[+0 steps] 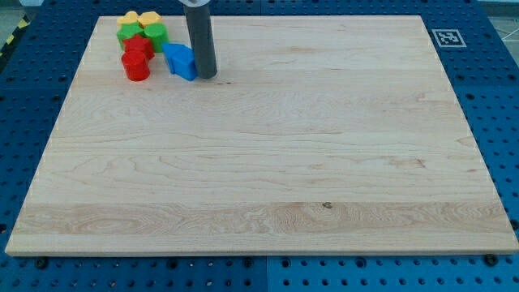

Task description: Push blue cube along with the blue triangle into the group of blocks

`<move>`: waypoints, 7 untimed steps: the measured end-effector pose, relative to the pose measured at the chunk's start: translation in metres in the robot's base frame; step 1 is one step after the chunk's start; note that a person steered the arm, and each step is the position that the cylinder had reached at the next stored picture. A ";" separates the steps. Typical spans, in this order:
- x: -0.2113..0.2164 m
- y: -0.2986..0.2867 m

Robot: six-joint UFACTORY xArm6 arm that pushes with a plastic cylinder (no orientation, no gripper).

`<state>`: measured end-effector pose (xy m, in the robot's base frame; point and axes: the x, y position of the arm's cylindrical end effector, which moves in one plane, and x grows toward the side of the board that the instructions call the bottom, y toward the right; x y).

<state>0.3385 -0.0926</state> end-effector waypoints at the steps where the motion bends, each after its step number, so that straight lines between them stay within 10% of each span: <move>1: 0.000 -0.003; 7: 0.000 -0.042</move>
